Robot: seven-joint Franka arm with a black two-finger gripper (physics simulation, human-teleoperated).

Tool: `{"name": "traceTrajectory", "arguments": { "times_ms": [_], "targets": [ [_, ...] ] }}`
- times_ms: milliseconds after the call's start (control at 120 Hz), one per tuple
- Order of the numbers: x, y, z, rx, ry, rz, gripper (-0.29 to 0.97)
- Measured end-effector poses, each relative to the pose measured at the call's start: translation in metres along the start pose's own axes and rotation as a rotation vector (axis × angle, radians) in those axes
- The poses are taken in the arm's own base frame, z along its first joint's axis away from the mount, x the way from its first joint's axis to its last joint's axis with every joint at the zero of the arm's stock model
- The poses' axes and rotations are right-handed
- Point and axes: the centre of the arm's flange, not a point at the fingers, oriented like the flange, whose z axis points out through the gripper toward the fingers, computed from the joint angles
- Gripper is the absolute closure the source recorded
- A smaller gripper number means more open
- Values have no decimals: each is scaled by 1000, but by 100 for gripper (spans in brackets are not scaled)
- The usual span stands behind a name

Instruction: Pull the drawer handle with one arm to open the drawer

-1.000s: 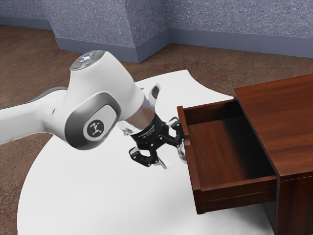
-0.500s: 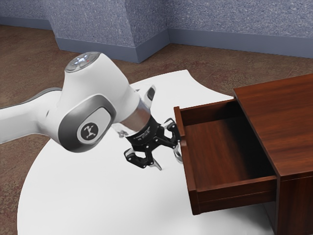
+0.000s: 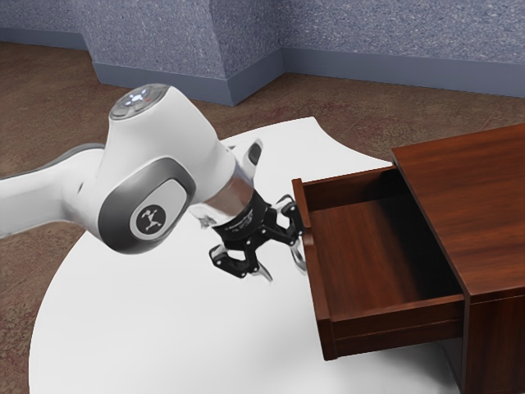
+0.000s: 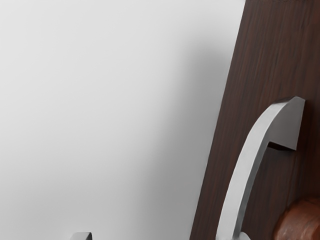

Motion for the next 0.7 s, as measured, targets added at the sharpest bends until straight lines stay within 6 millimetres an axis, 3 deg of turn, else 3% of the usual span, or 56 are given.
{"name": "traceTrajectory", "arguments": {
  "times_ms": [508, 642, 700],
  "targets": [
    [-2, 13, -29, -53, 41, 34, 37],
    [7, 27, -65, -75, 52, 16, 31],
    [23, 30, -87, -67, 50, -25, 23]
  ]
}}
